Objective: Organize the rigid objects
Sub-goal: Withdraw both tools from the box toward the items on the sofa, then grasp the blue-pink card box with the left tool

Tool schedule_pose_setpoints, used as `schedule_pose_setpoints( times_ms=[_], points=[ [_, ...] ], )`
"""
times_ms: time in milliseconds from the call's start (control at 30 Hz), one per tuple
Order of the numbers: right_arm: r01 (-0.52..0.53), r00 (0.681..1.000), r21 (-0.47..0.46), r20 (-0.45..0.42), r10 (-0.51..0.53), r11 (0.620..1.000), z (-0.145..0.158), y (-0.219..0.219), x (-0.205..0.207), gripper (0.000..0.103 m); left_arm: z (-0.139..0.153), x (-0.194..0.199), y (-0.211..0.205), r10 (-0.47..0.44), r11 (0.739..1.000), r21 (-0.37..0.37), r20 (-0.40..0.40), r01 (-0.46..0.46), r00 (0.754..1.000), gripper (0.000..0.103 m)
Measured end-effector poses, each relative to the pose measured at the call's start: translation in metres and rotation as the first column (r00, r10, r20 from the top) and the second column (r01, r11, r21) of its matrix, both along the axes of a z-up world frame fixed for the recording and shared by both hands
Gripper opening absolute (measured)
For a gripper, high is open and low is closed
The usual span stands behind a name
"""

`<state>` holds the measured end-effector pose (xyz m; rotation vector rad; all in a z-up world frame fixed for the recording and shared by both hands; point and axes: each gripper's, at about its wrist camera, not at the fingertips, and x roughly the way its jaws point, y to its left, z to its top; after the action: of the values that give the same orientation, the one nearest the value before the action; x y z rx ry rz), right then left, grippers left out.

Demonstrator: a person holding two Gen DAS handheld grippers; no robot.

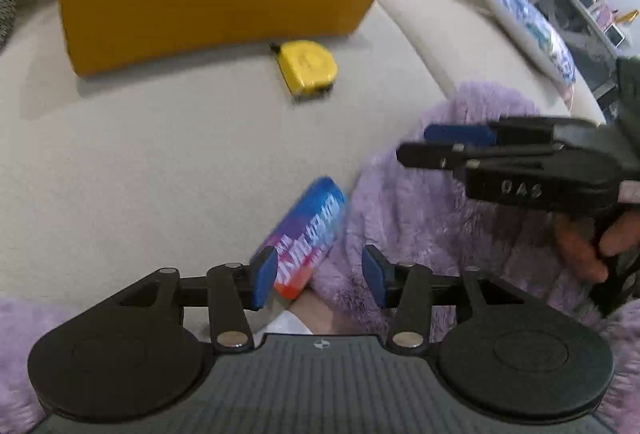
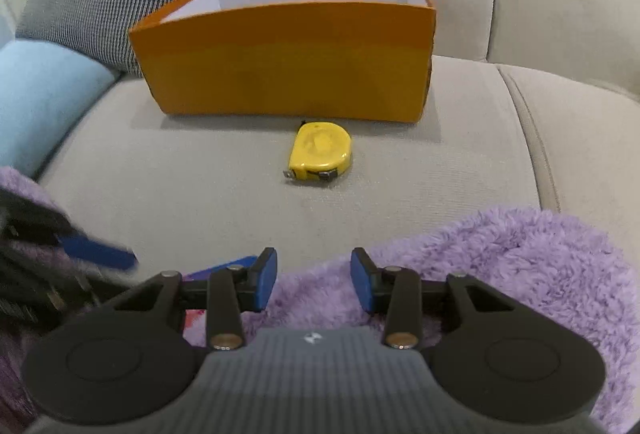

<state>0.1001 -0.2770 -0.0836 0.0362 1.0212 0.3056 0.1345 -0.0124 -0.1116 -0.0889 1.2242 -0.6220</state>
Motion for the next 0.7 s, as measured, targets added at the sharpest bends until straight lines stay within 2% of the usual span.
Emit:
schedule_pose_setpoints(
  times_ms=[100, 167, 200, 300, 433, 567, 700],
  points=[
    [-0.017, 1.000, -0.013, 0.002, 0.017, 1.000, -0.003, 0.004, -0.001, 0.047, -0.012, 0.007, -0.015, -0.025, 0.997, 0.070, 0.019, 0.024, 1.000, 0.055],
    [-0.032, 0.999, -0.025, 0.004, 0.032, 0.999, -0.006, 0.007, -0.001, 0.048, -0.020, 0.013, -0.026, -0.049, 0.988, 0.149, 0.045, 0.042, 0.998, 0.055],
    [-0.036, 0.999, -0.027, 0.003, 0.037, 0.999, -0.005, 0.007, -0.001, 0.049, -0.025, 0.013, -0.029, -0.056, 0.985, 0.163, 0.031, 0.050, 0.998, 0.055],
    [-0.051, 0.999, -0.027, -0.006, 0.050, 0.998, -0.007, 0.008, 0.001, 0.052, -0.033, 0.017, -0.031, -0.065, 0.984, 0.166, -0.007, 0.066, 0.998, 0.055],
    [-0.075, 0.997, -0.049, -0.014, 0.074, 0.996, -0.008, 0.013, 0.004, 0.057, -0.038, 0.025, -0.034, -0.050, 0.983, 0.177, -0.015, 0.052, 0.999, 0.055],
    [-0.105, 0.994, -0.100, -0.019, 0.104, 0.989, -0.011, 0.023, 0.005, 0.059, -0.042, 0.029, -0.040, -0.055, 0.982, 0.180, -0.003, 0.055, 0.998, 0.061],
    [-0.114, 0.993, -0.127, -0.025, 0.112, 0.985, -0.014, 0.028, 0.007, 0.059, -0.040, 0.026, -0.041, -0.055, 0.986, 0.156, 0.010, 0.052, 0.998, 0.050]
  ],
)
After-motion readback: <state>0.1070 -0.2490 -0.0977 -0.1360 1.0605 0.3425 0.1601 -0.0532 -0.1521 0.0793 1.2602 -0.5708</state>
